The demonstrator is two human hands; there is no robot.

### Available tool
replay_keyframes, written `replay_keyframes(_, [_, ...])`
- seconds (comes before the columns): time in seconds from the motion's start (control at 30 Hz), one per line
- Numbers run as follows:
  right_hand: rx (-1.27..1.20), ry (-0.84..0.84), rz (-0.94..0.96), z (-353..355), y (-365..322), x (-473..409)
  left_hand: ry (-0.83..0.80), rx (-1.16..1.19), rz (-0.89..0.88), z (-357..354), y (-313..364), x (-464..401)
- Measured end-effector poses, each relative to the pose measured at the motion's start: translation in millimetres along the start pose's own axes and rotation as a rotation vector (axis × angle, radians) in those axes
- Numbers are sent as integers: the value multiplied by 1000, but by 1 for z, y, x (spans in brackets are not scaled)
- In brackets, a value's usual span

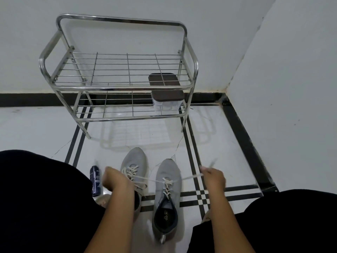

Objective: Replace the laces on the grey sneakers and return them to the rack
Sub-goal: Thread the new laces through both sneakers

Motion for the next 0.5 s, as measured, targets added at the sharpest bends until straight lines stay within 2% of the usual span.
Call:
replay_keyframes(0.03, [45, 114, -172, 5, 23, -6, 80, 10, -28, 5, 4, -13])
replay_keyframes(0.07, [52, 172, -319, 8, 42, -6, 129, 38, -54, 6, 5, -16])
replay_keyframes(0.1, [40, 183, -425, 5, 55, -5, 140, -28, -95, 4, 2, -17])
replay_keyframes(0.17, [-2, 83, -532, -14, 68, -1, 64, -384, -270, 1, -9, 10])
replay_keyframes(0.2, [20, 18, -527, -23, 68, 4, 29, -581, -440, -2, -19, 20])
replay_keyframes(0.27, [146, -61, -367, -37, 56, 13, -55, -860, -989, -9, -35, 38])
replay_keyframes(0.3, [225, -129, -220, -47, 46, 18, -195, -1008, -1205, -17, -48, 45])
replay_keyframes(0.33, [299, -242, -65, -57, 37, 27, -390, -1152, -1314, -23, -63, 48])
replay_keyframes(0.4, [402, -484, 175, -76, 28, 47, -722, -1405, -1225, -21, -93, 49])
replay_keyframes(0.43, [426, -567, 235, -83, 29, 55, -790, -1476, -1167, -18, -100, 47])
replay_keyframes(0.5, [459, -597, 271, -89, 32, 62, -747, -1489, -1137, -15, -103, 41])
Point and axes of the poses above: each hand's wrist, its own x-axis away from the middle knuckle, its own z-axis out of the back of the hand, y = z × x, the point moved 4 cm from there along -x, towards the middle knuckle, and after that the axes turned 14 degrees about y, right-handed, at the moved point
